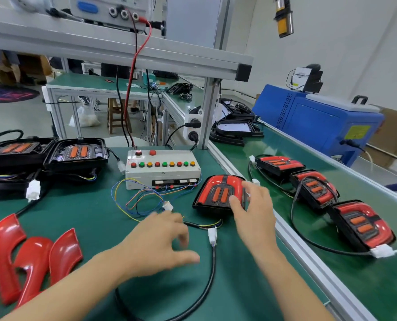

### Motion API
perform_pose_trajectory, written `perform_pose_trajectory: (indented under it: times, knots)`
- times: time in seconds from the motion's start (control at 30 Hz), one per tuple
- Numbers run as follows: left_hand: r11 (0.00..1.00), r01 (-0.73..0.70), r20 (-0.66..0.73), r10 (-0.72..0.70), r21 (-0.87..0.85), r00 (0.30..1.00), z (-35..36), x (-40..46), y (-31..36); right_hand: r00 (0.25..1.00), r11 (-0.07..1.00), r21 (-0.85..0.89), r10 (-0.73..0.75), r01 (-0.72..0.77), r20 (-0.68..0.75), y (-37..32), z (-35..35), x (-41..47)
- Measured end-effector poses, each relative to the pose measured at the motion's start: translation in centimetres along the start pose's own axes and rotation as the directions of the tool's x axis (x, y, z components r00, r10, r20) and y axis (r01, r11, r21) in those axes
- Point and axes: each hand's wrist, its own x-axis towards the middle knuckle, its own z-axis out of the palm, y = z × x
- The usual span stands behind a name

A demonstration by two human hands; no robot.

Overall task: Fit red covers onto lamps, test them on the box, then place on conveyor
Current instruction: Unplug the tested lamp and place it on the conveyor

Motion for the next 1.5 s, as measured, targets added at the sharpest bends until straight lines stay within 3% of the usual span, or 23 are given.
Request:
perform_pose_trajectory:
  times: [0.13, 0.2, 0.3, 0.47, 0.57, 0.63, 0.7, 0.83, 0.9, 0.93, 1.1, 1.23, 1.37, 1.5]
  knots:
    - [0.991, -0.111, 0.315, 0.083, 0.070, 0.946, 1.3, -2.4, 2.1, 0.940, 0.940, 0.119, 0.298, -0.320, 0.167, 1.3, 0.4, 1.1]
    - [0.977, -0.167, 0.377, 0.107, 0.131, 0.920, 1.7, -2.8, 2.7, 0.881, 0.864, 0.225, 0.390, -0.450, 0.267, 1.4, 0.9, 1.4]
    - [0.983, -0.142, 0.355, 0.093, 0.114, 0.930, 1.5, -3.1, 2.7, 0.794, 0.748, 0.300, 0.479, -0.592, 0.373, 1.7, 1.8, 1.7]
    - [0.984, -0.119, 0.319, 0.072, 0.129, 0.945, 1.2, -3.7, 3.3, 0.722, 0.598, 0.407, 0.528, -0.690, 0.447, 2.2, 2.4, 2.6]
    - [0.993, 0.018, 0.197, 0.005, -0.118, 0.980, 0.4, -3.7, 3.5, 0.691, 0.452, 0.527, 0.546, -0.720, 0.474, 2.9, 2.1, 2.6]
    - [0.874, 0.114, 0.086, -0.082, -0.472, 0.993, -0.6, -3.0, 3.6, 0.699, 0.397, 0.588, 0.532, -0.704, 0.478, 3.1, 2.0, 2.4]
    - [0.661, 0.120, -0.065, -0.248, -0.740, 0.967, -1.6, -1.4, 3.5, 0.713, 0.389, 0.611, 0.513, -0.689, 0.478, 3.1, 1.9, 2.1]
    - [0.355, 0.032, -0.174, -0.535, -0.934, 0.827, -2.9, 2.7, 3.3, 0.718, 0.353, 0.642, 0.496, -0.681, 0.489, 3.4, 1.9, 2.0]
    - [0.301, -0.016, -0.196, -0.579, -0.954, 0.792, -3.2, 4.5, 3.4, 0.711, 0.300, 0.665, 0.481, -0.683, 0.513, 3.8, 1.7, 2.0]
    - [0.337, -0.026, -0.226, -0.570, -0.941, 0.790, -3.3, 5.3, 3.5, 0.709, 0.278, 0.674, 0.468, -0.685, 0.528, 4.0, 1.5, 2.0]
    - [0.720, 0.013, -0.369, -0.372, -0.694, 0.852, -3.8, 9.3, 4.1, 0.715, 0.191, 0.704, 0.368, -0.684, 0.595, 5.0, 0.9, 1.9]
    - [0.941, 0.092, -0.434, -0.234, -0.324, 0.870, -4.0, 12.1, 4.2, 0.751, 0.186, 0.731, 0.250, -0.657, 0.611, 5.0, 0.6, 1.6]
    - [0.989, 0.115, -0.413, -0.142, -0.090, 0.899, -3.0, 13.7, 4.7, 0.776, 0.268, 0.729, 0.217, -0.631, 0.592, 4.8, 0.6, 1.5]
    - [0.992, 0.044, -0.375, -0.085, -0.117, 0.923, -2.4, 14.5, 5.8, 0.778, 0.267, 0.731, 0.245, -0.628, 0.579, 4.9, 0.6, 1.4]
